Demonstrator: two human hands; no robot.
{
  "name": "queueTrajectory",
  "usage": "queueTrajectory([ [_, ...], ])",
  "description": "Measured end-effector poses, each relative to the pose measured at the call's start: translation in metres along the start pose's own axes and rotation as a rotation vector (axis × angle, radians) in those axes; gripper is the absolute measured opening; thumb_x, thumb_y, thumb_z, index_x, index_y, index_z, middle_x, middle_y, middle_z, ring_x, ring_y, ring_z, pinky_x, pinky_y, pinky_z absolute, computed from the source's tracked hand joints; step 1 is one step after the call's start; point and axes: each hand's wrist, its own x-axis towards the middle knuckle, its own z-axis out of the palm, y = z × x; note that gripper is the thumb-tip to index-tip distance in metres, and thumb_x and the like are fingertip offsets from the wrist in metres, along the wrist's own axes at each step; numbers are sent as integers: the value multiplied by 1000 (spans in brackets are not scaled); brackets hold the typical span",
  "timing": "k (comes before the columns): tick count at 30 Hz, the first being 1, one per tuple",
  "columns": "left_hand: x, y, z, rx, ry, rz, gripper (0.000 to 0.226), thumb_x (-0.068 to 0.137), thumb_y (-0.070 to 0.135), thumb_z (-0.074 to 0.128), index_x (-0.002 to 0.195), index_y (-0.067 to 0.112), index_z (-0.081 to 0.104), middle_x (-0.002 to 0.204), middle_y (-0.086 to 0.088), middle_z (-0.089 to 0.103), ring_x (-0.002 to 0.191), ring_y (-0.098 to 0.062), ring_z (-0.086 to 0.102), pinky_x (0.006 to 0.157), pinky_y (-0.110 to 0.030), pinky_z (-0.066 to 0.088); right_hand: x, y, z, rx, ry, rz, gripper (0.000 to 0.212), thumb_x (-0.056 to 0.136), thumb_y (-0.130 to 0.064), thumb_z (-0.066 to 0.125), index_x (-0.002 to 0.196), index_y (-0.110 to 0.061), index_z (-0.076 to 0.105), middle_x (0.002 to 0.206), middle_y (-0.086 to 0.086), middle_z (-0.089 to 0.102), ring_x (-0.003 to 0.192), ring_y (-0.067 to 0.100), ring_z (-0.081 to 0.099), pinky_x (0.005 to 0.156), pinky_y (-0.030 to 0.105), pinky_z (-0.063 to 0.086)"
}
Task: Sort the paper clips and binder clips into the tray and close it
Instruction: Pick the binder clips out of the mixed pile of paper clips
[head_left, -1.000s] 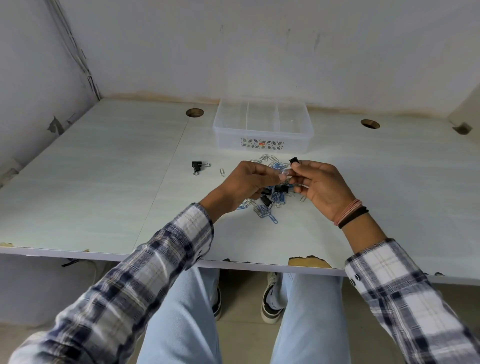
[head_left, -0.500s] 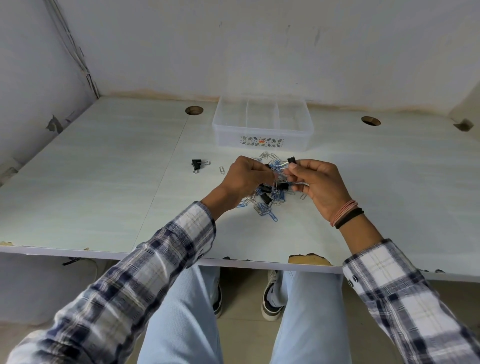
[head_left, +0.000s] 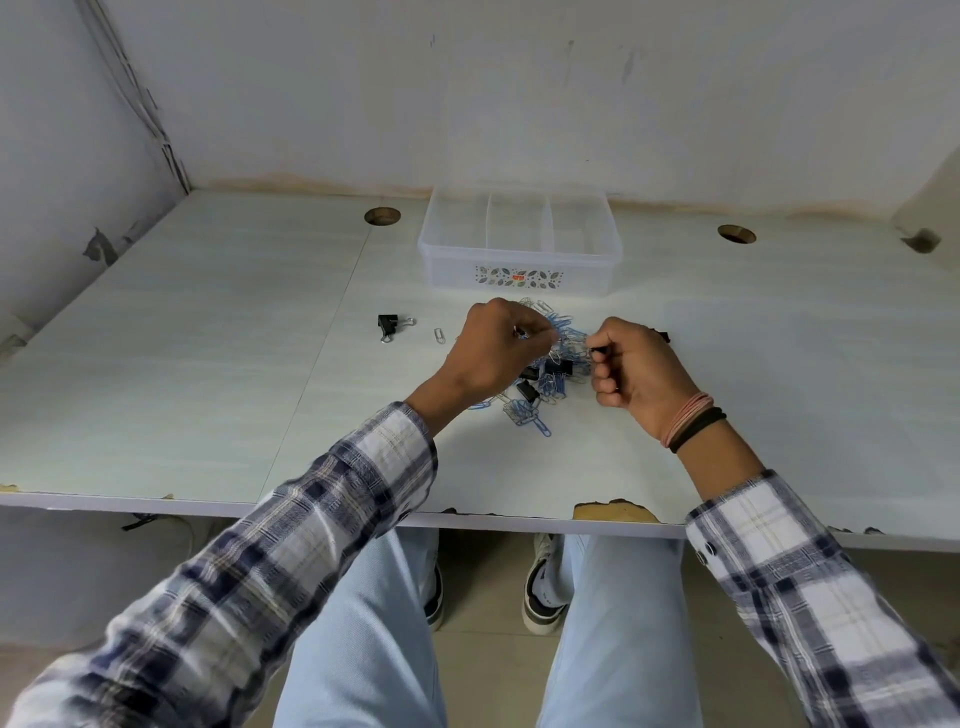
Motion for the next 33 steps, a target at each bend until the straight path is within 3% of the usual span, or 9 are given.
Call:
queueTrajectory([
  [4,0,0,-4,-82,-51,-46,17,95,20,68,95,7,79,90,0,76,73,-4,62,68,-19,49,-5,1,0,-209,38,-179,22,81,-17,56,61,-8,51,53,6,45,44,17,35,44,24,27],
  [8,-1,1,-5,-110,-115,-61,19,98,18,64,97,3,76,83,2,70,56,6,54,58,-12,41,-6,5,1,-345,11,-311,33,87,-14,55,54,-15,51,51,-1,46,42,9,39,42,20,29],
  [11,-1,1,-3,-97,-127,-67,18,99,18,63,95,4,74,85,-2,71,68,-5,58,68,-24,47,-4,9,4,-408,42,-365,33,87,-15,56,55,-13,51,55,3,44,44,9,39,41,15,32],
  [14,-1,0,-1,-79,-112,-46,15,99,16,62,93,6,72,87,-6,72,84,-27,66,77,-36,53,-2,9,5,-302,96,-290,28,85,-19,56,59,-11,50,53,3,42,43,11,35,42,20,28],
  [19,-1,7,0,-74,-62,-33,11,99,12,60,92,10,69,87,-2,70,84,-21,65,79,-34,52,-2,7,5,-182,75,-205,26,80,-18,56,57,-11,47,51,4,39,44,17,30,46,25,23],
  [23,-1,10,-5,-276,-56,-172,16,101,14,59,88,8,67,66,15,62,56,2,53,58,-18,43,-2,9,4,-14,-7,-242,28,81,-17,57,54,-11,52,52,7,44,46,20,33,45,26,27],
  [26,-1,12,-8,-426,-98,-265,19,103,13,56,91,2,65,49,15,47,44,-7,32,47,-22,30,-2,14,2,90,-85,-256,24,82,-17,57,59,-11,52,57,8,44,49,20,35,46,28,29],
  [30,0,13,-10,-606,-149,-321,16,102,12,57,96,-2,64,64,-4,34,47,-11,22,43,-20,26,-3,16,0,218,-175,-250,21,84,-16,54,64,-10,51,60,7,46,51,18,37,48,29,28],
  [33,0,13,-12,-680,-183,-334,12,101,9,58,95,0,65,78,-14,40,49,-11,21,44,-21,24,-5,15,-1,336,-241,-206,21,88,-16,50,68,-10,50,60,6,47,52,17,38,48,29,29],
])
